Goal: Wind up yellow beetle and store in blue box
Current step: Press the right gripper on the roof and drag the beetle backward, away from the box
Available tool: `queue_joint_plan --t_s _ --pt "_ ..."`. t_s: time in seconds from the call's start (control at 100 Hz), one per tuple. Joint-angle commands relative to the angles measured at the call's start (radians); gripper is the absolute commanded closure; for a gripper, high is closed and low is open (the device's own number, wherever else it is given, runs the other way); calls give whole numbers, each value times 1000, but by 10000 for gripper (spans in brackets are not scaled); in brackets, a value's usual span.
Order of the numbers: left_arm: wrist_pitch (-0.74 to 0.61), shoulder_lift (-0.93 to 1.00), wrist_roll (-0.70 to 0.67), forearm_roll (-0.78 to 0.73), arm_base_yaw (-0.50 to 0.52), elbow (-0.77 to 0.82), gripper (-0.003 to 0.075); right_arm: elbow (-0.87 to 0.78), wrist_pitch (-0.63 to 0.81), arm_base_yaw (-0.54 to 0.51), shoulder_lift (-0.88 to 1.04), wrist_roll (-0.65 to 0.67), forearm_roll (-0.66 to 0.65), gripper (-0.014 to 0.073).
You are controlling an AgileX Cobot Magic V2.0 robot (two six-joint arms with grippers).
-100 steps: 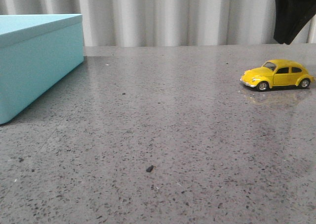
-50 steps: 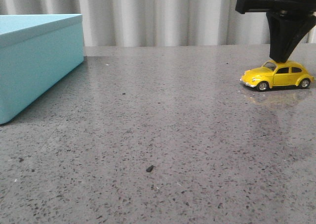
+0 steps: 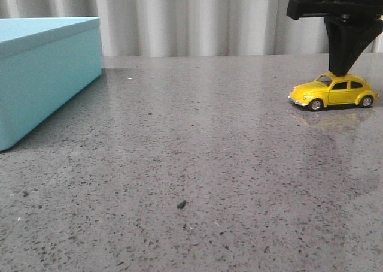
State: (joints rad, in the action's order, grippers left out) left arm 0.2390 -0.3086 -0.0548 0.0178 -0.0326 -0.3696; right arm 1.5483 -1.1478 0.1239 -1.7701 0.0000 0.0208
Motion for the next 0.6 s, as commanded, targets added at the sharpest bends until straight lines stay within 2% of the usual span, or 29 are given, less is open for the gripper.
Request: queue_joint_plan --t_s 0.0,0.59 --pt "-71 -17 -3 9 1 -35 741 29 15 2 35 -8 -9 655" --pt "-71 -17 -3 9 1 -35 741 29 -20 -6 0 -8 -53 655"
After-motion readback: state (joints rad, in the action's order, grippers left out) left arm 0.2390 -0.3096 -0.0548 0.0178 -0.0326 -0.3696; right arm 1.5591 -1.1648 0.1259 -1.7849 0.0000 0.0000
